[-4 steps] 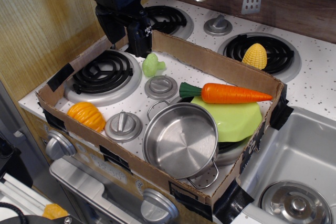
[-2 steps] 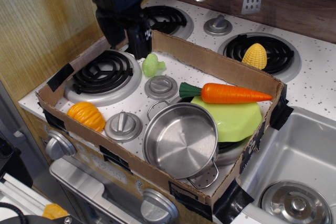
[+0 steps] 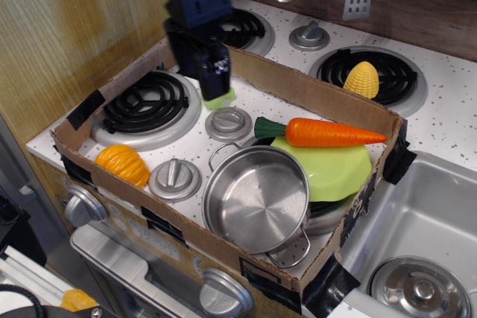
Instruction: Take carrot off plate
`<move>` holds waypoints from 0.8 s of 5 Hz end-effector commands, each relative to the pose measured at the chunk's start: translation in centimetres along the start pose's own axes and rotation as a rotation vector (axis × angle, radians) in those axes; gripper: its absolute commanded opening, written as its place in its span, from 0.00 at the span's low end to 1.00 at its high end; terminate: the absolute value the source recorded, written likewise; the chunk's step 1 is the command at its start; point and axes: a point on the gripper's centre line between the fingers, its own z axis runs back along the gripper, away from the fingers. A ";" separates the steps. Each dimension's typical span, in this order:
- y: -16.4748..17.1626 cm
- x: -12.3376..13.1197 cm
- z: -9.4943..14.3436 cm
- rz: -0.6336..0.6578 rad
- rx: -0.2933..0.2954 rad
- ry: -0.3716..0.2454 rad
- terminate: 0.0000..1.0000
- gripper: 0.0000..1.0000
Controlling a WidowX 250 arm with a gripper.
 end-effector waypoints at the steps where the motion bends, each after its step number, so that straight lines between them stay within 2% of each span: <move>1: -2.6 2.5 0.8 -0.348 0.048 -0.119 0.00 1.00; 2: -3.5 3.5 -0.4 -0.386 0.071 -0.118 0.00 1.00; 3: -3.7 3.4 -0.5 -0.437 0.032 -0.058 0.00 1.00; 4: -4.4 3.7 -1.4 -0.441 0.015 -0.028 0.00 1.00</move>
